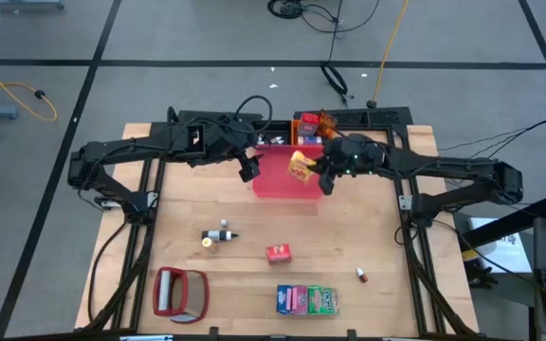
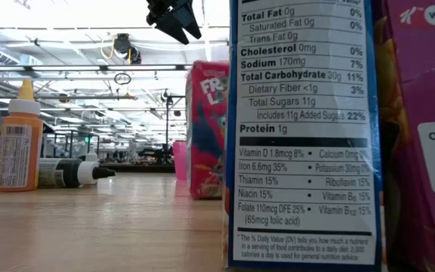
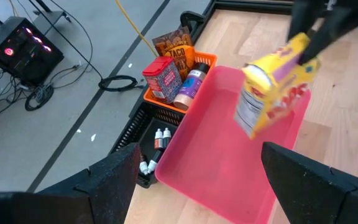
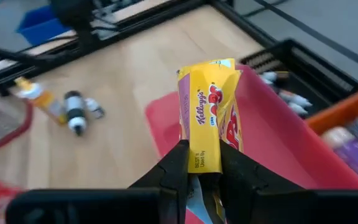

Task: Pick & Place Kitchen Items
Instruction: Put the yellow cereal box into the pink bin

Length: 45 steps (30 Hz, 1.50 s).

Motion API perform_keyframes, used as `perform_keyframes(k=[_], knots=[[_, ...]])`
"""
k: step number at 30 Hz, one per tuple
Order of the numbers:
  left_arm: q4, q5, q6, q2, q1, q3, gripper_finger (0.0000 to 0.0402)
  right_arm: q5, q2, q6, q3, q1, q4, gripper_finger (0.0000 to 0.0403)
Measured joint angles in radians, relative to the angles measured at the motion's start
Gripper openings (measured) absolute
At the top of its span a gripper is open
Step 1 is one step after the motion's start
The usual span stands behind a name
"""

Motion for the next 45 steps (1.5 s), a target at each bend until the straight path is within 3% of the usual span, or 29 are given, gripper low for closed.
perform_keyframes(k=[14,31,45], knots=[[0.005,-0.002,-0.011,0.000,0.000,0.000,0.0335,0.158,0.039,0.141,0.000,-0.107,-0.056,0.0057],[0.007,-0.003,-0.018,0.000,0.001,0.000,0.0335,0.313,0.201,0.263,0.000,-0.123,-0.051,0.0058],[0.007,-0.003,-0.008,0.000,0.001,0.000,0.0335,0.315,0.203,0.268,0.000,-0.142,-0.020,0.0133]])
